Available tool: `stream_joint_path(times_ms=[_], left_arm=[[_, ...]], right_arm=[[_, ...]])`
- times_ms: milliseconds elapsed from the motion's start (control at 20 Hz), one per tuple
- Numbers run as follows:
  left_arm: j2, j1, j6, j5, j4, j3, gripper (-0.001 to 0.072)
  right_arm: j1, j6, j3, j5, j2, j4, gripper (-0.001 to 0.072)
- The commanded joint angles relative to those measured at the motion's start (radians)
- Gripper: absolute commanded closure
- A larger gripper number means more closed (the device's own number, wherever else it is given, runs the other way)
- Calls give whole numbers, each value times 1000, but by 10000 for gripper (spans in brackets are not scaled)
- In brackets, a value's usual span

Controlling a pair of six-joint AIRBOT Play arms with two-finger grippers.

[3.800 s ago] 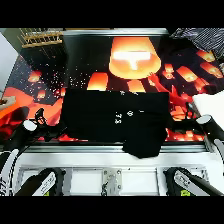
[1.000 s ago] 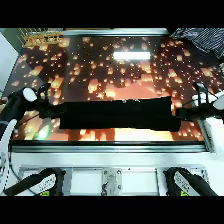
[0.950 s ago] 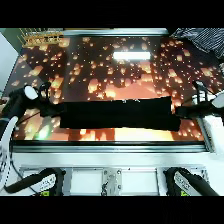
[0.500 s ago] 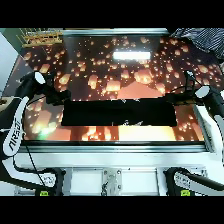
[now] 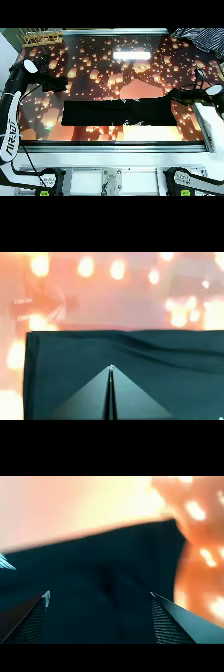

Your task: Fold the clothes and pants, and hang the long-sleeved shirts on hangers.

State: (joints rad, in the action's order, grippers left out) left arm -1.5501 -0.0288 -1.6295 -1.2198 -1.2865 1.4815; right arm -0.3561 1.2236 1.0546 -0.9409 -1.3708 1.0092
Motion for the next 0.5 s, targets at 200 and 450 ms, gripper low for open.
stream_joint_path(times_ms=[200, 450], left_arm=[[121, 219, -19, 103, 7, -252, 702], [119, 372, -71, 215, 6, -332, 703]], right_arm=[[-214, -93, 2, -193, -172, -7, 26], [-145, -119, 2, -194, -285, -160, 28]])
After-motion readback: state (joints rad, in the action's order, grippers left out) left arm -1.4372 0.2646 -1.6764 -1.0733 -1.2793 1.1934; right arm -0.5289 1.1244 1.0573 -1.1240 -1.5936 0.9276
